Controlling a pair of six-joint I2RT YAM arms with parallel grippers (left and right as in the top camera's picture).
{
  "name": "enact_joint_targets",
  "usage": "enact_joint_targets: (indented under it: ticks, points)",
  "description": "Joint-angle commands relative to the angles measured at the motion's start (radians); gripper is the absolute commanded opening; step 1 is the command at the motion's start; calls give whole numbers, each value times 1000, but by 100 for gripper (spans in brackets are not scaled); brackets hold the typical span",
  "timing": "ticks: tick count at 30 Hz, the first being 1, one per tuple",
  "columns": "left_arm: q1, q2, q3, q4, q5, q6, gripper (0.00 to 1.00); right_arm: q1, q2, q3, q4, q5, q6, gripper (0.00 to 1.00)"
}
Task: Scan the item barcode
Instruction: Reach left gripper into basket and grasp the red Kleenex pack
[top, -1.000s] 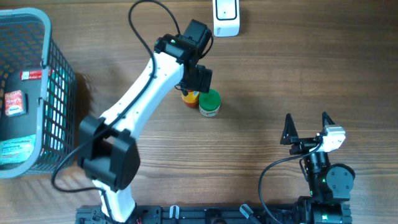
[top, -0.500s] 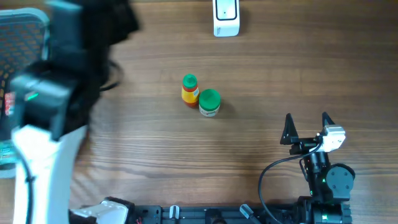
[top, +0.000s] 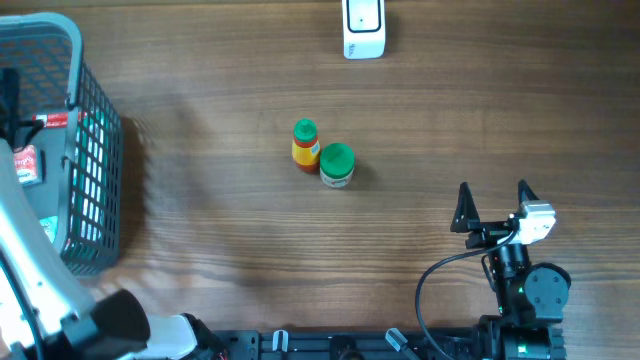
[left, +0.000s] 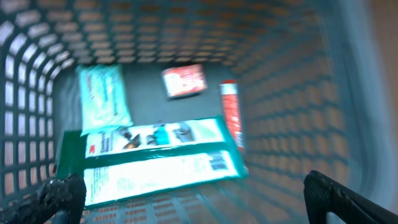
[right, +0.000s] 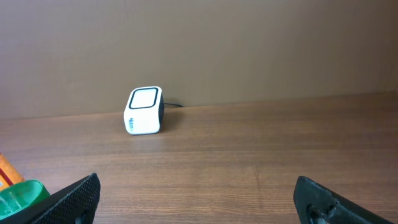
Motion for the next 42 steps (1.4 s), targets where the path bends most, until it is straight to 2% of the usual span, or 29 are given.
enact_joint_targets:
  ticks: [1,7,15,22,30,42]
  points:
    - [84,82,-87,13,61,-87,100,4,-4,-1,4,-1,3,100]
    - [135,175,-276,174,63,-128,100,4,-4,-1,4,-1,2,100]
    - [137,251,-410,425,57,-127,100,4,-4,-1,4,-1,2,100]
    - [137,335,-415,535,49,-127,100,4,-3,-1,4,-1,3,100]
    - [137,415,-415,620,-39,-127,100,4,-4,-1,4,-1,2,100]
    - [142,436,-415,721,-122,-124,100,4,-4,-1,4,-1,3,100]
